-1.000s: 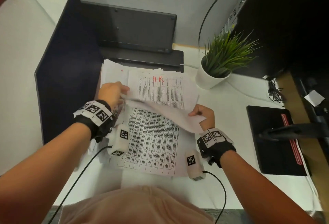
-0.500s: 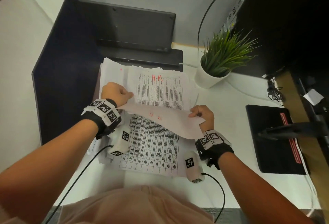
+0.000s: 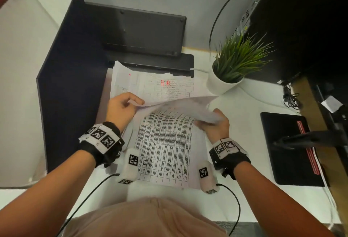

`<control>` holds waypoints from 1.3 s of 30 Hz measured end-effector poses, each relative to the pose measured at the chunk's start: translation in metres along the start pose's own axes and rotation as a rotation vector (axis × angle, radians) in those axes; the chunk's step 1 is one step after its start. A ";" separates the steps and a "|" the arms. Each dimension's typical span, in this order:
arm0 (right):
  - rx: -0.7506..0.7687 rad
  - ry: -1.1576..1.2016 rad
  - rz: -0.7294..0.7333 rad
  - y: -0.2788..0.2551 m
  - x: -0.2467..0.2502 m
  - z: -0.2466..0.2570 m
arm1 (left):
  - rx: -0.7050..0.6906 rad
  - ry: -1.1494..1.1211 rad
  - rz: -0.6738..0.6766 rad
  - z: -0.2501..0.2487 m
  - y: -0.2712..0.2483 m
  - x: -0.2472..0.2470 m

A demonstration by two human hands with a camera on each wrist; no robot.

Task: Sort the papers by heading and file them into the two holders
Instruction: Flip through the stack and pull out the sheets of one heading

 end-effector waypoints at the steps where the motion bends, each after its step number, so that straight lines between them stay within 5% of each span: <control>1: -0.004 0.028 0.000 -0.002 0.001 0.000 | -0.003 -0.023 0.009 -0.001 -0.001 0.001; 5: -0.030 0.100 0.034 -0.001 0.000 0.000 | -0.026 -0.028 0.095 -0.007 -0.003 -0.001; 8: -0.039 -0.089 0.044 0.000 0.000 0.000 | 0.020 -0.044 0.173 -0.006 0.002 -0.002; 11: -0.024 0.060 0.084 -0.003 -0.003 0.004 | 0.126 -0.036 0.126 0.001 0.017 0.006; 14: -0.209 0.433 0.127 -0.003 -0.007 -0.008 | 0.231 -0.009 0.061 0.009 0.028 0.013; 21: -0.104 0.263 0.078 -0.003 -0.002 -0.008 | 0.376 0.343 0.058 0.012 0.034 0.008; 29: -0.374 0.594 0.161 -0.008 -0.011 -0.011 | 0.198 0.523 0.053 0.003 0.029 -0.008; 35: -0.303 0.652 0.149 -0.006 -0.009 -0.007 | 0.133 0.574 0.153 0.003 0.029 -0.011; 39: -0.224 0.523 0.090 0.002 -0.006 -0.013 | -0.136 0.437 0.053 -0.010 0.014 -0.012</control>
Point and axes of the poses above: each hand's wrist, its own y-axis towards the middle knuckle, its own x-axis out of the back of the hand, z = x × y, the point moved 6 cm from there along y, towards the middle knuckle, and after that the axes turned 15 degrees about -y, right-handed, at the moved point
